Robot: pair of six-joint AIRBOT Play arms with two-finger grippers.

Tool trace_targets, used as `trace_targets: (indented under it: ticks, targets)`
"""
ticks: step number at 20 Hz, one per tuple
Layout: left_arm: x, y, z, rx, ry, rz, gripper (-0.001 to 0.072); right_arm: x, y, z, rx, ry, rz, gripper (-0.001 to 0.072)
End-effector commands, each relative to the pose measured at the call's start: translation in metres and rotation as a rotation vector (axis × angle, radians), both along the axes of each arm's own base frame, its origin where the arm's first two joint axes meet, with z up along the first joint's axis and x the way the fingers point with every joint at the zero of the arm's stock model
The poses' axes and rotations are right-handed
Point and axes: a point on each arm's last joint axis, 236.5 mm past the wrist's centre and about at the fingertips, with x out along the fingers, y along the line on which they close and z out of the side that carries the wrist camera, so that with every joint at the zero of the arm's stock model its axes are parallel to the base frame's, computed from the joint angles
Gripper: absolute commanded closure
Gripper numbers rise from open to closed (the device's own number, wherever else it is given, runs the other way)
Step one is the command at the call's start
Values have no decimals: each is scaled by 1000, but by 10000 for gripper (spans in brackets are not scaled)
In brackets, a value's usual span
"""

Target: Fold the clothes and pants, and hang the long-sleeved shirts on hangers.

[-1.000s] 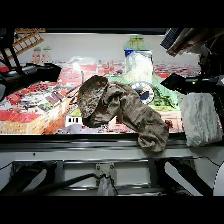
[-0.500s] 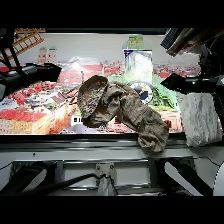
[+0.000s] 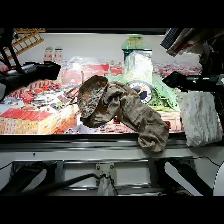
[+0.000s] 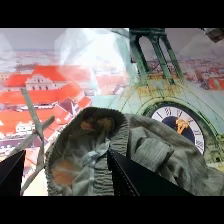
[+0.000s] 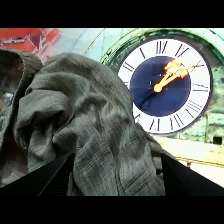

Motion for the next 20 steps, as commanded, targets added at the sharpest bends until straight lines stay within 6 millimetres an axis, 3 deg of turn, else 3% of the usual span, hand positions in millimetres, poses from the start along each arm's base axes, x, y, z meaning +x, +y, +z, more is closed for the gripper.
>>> trace_targets:
  ticks: [1,6,13,17,20]
  targets:
    - [1,0,1,0,-4,1,166,7,-3,4,-9,-33,-16,103]
    - [1,5,-16,50,43,-1,166,23,-12,14,-19,-107,-63,103]
    - [-31,5,-97,97,290,-45,166,26,-11,18,-7,-123,-71,103]
    - [-69,-5,-149,93,453,-120,166,24,-10,16,-4,-112,-63,103]
    - [-109,-22,-172,77,538,-259,173,22,-9,13,-8,-98,-56,103]
